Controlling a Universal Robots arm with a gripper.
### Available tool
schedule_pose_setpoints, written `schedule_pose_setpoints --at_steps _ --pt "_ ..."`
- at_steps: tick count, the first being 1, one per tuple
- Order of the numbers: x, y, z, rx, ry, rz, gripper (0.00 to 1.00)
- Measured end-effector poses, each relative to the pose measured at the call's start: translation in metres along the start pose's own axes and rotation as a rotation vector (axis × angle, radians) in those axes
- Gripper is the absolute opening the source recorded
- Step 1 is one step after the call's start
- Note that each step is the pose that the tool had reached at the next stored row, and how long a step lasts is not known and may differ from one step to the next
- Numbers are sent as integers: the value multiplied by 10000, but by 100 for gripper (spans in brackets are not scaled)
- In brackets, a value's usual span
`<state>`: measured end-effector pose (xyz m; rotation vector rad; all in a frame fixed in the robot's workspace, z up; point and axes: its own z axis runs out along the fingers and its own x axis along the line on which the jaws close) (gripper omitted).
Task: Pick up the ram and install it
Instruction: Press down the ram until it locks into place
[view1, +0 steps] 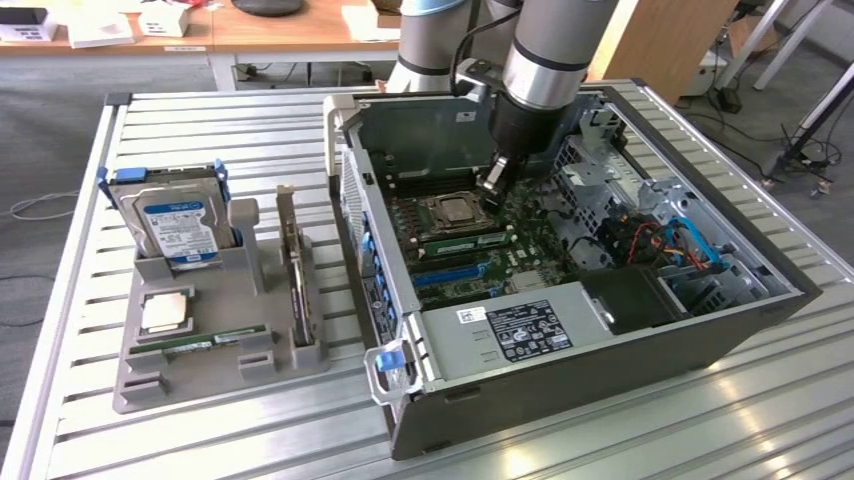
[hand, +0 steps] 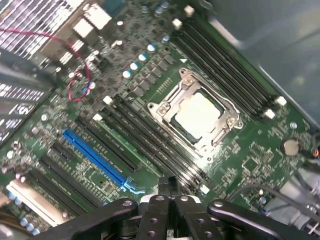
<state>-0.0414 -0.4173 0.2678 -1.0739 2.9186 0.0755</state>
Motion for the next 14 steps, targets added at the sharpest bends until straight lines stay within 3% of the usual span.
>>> schedule_pose_setpoints --at_steps 14 --pt "0 -1 10 109 -83 2374 11"
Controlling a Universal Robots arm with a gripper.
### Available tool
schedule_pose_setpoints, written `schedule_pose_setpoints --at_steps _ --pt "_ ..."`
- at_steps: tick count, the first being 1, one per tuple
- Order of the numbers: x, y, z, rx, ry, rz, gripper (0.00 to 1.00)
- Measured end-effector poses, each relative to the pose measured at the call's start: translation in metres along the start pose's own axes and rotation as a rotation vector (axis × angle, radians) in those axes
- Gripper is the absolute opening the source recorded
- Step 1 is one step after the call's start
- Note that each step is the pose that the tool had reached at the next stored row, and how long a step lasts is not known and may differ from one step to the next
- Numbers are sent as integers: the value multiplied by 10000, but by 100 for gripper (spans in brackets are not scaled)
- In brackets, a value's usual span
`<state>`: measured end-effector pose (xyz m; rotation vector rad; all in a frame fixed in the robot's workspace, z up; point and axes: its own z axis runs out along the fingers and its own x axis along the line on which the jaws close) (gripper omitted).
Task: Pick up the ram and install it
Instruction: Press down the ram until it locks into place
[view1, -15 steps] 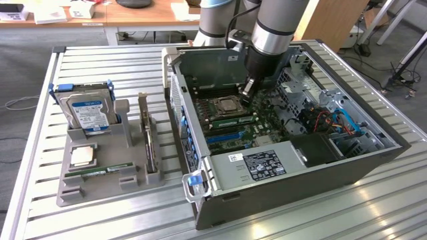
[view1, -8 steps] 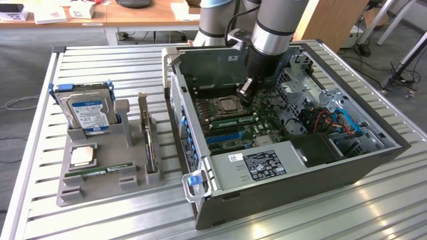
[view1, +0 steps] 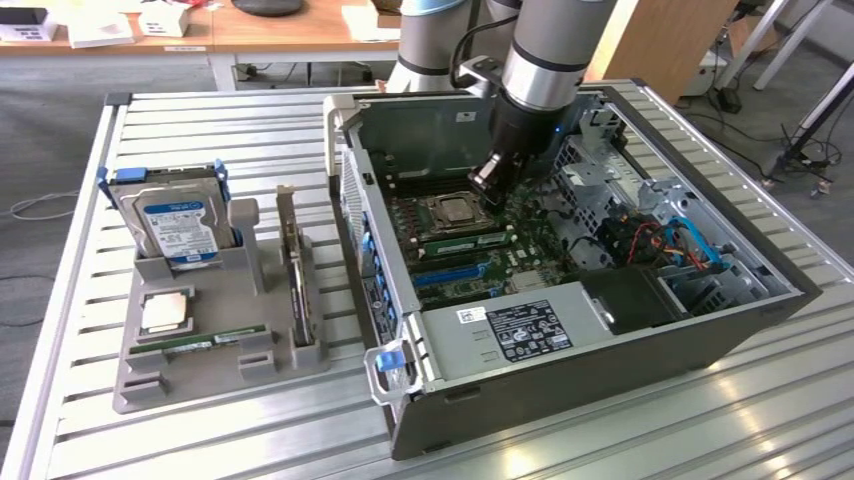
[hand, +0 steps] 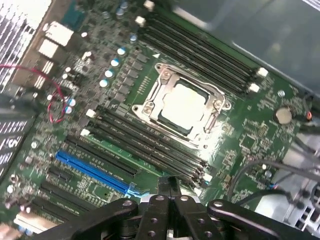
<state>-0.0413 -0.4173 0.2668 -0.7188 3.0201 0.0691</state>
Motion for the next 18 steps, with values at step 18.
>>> schedule_pose_setpoints --at_steps 18 --pt "2 0 17 137 -103 2978 11"
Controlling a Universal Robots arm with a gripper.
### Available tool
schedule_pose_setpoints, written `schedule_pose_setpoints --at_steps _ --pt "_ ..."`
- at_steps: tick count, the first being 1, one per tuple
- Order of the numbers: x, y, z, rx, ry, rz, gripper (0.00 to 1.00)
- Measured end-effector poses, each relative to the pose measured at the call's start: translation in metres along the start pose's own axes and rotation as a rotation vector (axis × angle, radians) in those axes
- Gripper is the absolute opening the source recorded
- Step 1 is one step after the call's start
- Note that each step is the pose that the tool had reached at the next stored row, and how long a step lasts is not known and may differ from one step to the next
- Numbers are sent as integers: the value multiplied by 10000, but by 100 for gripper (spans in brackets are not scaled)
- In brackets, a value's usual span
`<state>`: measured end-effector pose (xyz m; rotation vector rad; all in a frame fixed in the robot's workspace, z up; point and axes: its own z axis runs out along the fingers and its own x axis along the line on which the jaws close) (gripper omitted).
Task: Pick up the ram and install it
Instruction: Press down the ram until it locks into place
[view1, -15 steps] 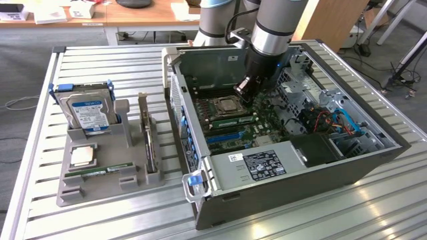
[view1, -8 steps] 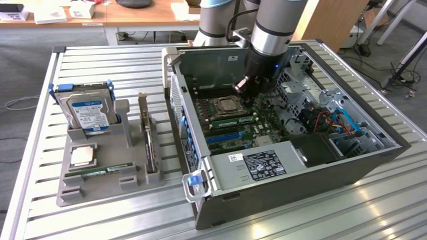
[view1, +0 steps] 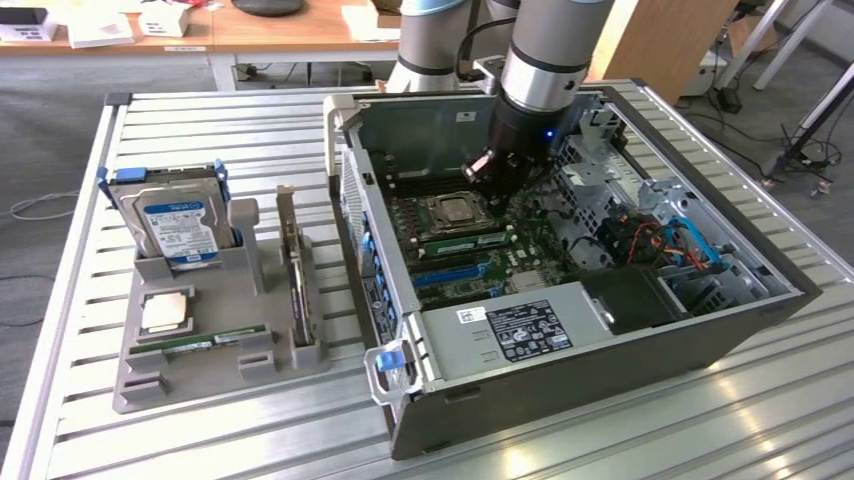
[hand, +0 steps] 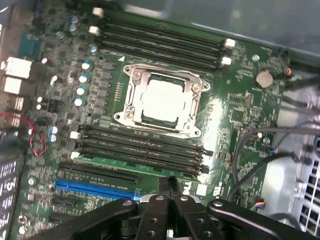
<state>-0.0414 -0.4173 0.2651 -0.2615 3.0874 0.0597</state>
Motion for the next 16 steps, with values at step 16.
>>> schedule_pose_setpoints --at_steps 16 --pt "10 4 4 51 -41 1149 11"
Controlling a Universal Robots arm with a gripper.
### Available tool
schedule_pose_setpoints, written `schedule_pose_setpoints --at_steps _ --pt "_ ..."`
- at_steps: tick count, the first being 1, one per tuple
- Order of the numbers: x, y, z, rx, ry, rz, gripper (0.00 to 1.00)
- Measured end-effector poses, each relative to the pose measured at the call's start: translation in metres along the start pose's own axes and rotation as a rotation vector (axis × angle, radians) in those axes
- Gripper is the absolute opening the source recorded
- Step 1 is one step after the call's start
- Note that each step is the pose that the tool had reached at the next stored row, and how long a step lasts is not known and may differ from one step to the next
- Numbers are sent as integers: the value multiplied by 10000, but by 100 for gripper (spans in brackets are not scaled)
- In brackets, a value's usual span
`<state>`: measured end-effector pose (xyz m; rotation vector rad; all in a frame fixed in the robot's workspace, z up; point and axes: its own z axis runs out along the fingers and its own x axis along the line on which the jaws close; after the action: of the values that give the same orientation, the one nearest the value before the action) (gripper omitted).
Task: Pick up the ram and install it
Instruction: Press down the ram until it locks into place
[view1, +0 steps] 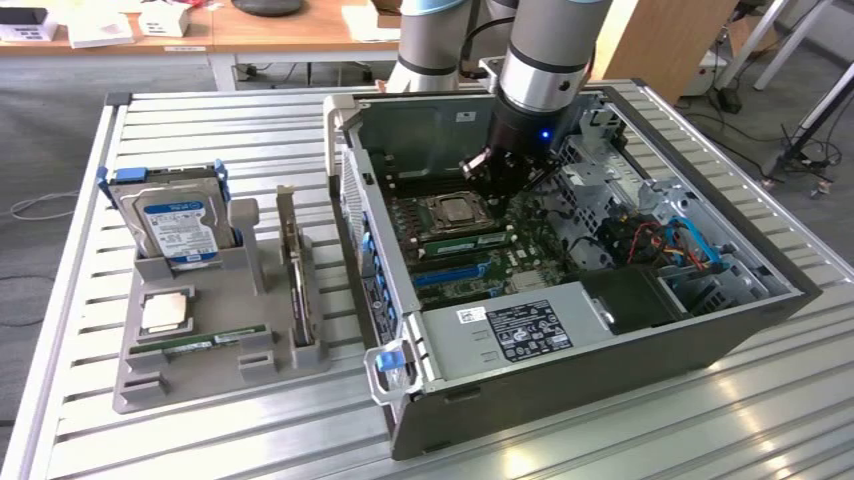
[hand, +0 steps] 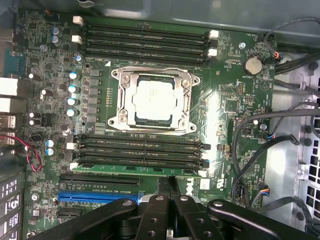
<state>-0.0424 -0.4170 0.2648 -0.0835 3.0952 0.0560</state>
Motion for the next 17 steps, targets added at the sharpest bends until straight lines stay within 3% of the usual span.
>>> schedule_pose_setpoints --at_steps 2,7,11,14,17 --pt "0 0 -1 3 16 13 11" --pt "0 0 0 -2 132 78 11" --pt "0 0 0 -8 281 137 11" --pt "0 0 -1 -12 426 187 11" --pt "1 0 -1 -12 441 206 11"
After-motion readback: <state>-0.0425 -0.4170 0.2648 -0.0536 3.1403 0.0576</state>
